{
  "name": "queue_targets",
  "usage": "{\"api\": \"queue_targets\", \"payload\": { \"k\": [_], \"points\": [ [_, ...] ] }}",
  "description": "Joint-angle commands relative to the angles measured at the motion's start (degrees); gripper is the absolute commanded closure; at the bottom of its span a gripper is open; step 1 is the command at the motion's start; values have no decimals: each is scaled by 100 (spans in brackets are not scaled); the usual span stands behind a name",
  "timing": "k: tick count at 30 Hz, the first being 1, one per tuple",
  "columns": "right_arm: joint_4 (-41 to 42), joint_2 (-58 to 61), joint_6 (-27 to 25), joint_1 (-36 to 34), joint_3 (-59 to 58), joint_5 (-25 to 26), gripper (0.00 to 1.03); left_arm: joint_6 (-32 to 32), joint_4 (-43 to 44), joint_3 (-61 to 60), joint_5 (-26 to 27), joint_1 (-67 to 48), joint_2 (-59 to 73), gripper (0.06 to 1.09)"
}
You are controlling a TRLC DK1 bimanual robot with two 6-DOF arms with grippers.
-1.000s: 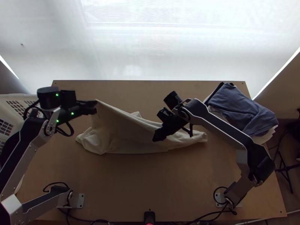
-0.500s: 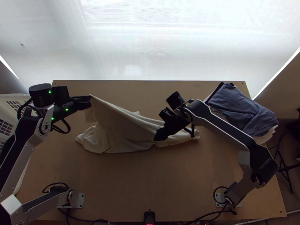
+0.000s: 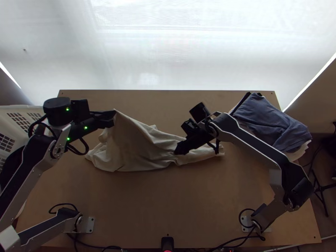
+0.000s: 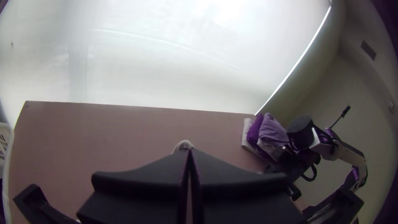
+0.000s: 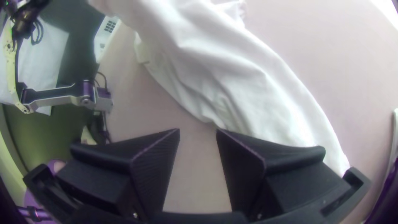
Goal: Fold the t-shirt
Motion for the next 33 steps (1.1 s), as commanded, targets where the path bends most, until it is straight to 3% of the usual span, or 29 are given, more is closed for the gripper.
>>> {"api": "queue_targets", "payload": {
  "k": [1, 7, 18, 33],
  "points": [
    [384, -80, 199, -241, -59, 182, 59, -114, -85, -128, -51, -632, -359, 105],
    [419, 148, 208, -101, 591, 217, 59, -105, -331, -313, -60, -834, -702, 105],
    [340, 922, 120, 972, 1285, 182, 58, 106, -278, -339, -183, -245, -465, 105],
    [393, 2161, -249, 2070, 2771, 200, 58, 18, 671, -761, -657, 449, -16, 105]
  ]
}}
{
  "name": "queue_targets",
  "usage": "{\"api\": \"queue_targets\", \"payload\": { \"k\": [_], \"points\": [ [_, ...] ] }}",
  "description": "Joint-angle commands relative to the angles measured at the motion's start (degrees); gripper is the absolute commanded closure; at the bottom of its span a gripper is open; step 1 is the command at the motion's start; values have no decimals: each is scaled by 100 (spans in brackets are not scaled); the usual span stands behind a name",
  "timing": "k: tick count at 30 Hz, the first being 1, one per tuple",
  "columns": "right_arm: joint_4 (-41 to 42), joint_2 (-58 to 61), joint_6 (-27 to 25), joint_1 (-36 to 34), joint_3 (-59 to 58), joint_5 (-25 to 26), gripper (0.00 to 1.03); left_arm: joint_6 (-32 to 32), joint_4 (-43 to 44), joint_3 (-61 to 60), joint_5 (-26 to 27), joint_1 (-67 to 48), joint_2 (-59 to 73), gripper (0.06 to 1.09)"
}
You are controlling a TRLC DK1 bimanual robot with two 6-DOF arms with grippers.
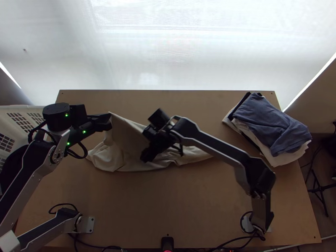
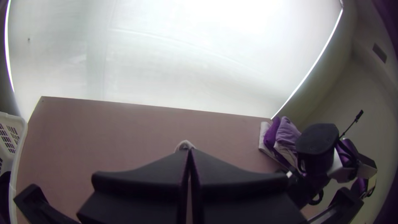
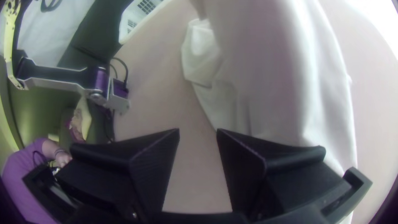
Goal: Fold the t-shirt
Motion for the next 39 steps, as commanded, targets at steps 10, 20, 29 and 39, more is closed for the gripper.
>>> {"api": "queue_targets", "payload": {
  "k": [10, 20, 29, 39],
  "points": [
    [601, 722, -245, 675, 921, 482, 58, 3, 1542, -827, -700, 861, 820, 105],
    [1313, 1442, -394, 780, 1290, 1018, 58, 3, 1498, -889, -726, 922, 503, 105],
    [1313, 2110, -412, 684, 1958, 1528, 58, 3, 1120, -827, -708, 843, -7, 105],
    [1313, 2260, -394, 657, 2020, 1844, 60, 3, 980, -854, -673, 667, -130, 105]
  ]
}}
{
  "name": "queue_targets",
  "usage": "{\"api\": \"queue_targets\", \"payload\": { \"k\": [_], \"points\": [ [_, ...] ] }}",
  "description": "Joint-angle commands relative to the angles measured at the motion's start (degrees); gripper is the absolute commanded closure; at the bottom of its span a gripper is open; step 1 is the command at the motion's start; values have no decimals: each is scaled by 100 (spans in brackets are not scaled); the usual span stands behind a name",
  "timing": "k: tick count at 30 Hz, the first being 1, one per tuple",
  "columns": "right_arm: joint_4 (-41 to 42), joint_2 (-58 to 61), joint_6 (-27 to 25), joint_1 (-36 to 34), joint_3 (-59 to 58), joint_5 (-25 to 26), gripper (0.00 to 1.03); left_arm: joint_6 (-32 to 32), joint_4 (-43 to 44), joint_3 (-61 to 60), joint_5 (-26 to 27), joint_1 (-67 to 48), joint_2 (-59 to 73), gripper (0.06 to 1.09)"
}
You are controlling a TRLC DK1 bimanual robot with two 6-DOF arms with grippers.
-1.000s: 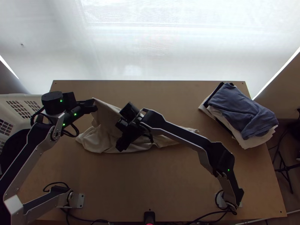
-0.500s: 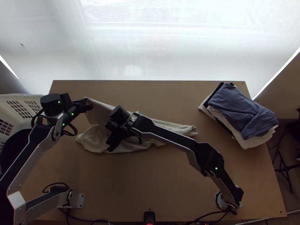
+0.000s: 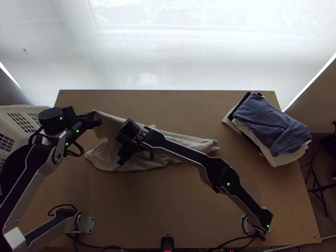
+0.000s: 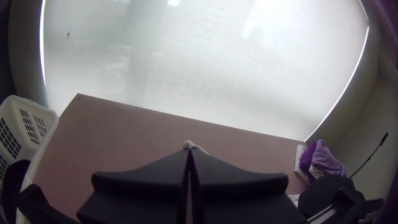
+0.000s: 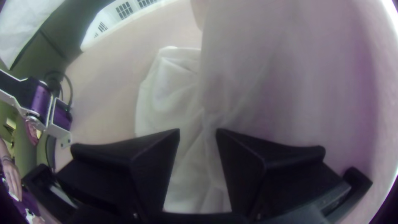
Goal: Fold the t-shirt
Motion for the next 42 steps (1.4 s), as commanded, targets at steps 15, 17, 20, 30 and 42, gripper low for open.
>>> {"api": "queue_targets", "payload": {
  "k": [15, 17, 20, 30, 42],
  "points": [
    [362, -955, -131, -218, -993, 196, 100, -17, -256, -102, 31, -227, -273, 105],
    [423, -1297, -139, -262, -1222, 196, 100, -17, -195, -173, 31, -210, -264, 105],
    [458, -1719, -139, -315, -1530, 196, 100, -17, -168, -217, 31, -210, -220, 105],
    [599, -2686, -78, -535, -2426, 100, 100, -254, -54, -164, 31, -175, -62, 10],
    [397, -2317, -236, 98, -2312, 38, 16, -298, -195, -173, 13, -78, -88, 12]
  ]
}}
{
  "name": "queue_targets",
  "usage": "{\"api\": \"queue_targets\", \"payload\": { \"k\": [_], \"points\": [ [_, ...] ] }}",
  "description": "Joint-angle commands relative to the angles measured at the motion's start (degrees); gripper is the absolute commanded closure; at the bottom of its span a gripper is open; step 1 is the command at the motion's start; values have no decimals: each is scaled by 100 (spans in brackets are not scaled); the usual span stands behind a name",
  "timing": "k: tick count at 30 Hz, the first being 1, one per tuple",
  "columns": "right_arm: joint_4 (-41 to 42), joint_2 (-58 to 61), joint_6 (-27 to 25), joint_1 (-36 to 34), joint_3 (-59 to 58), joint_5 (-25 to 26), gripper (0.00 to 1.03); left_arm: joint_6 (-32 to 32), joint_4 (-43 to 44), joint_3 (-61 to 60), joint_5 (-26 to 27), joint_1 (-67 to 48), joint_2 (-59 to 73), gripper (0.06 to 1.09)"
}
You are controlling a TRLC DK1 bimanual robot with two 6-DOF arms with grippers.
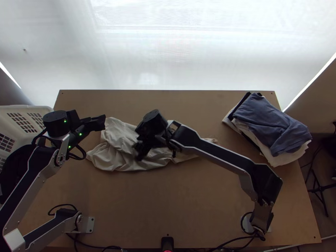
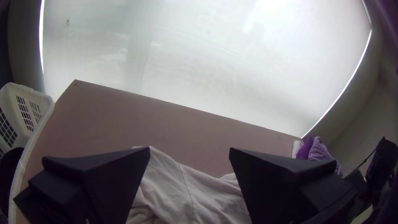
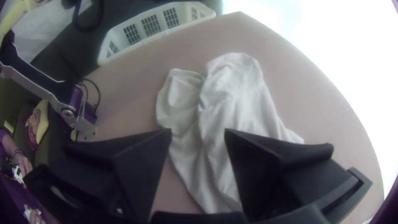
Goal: Fold the t-shirt
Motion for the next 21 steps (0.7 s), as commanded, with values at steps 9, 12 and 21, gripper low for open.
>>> {"api": "queue_targets", "payload": {
  "k": [9, 12, 21],
  "points": [
    [-352, 1699, -414, 475, 1415, 3, 25, -10, -316, 110, -22, 387, -284, 12],
    [-387, 2095, -520, 448, 1837, 3, 36, 8, -386, 66, -13, 413, -433, 12],
    [-387, 2780, -590, 290, 2593, 3, 51, 166, -501, -4, -5, 642, -697, 12]
  ]
}}
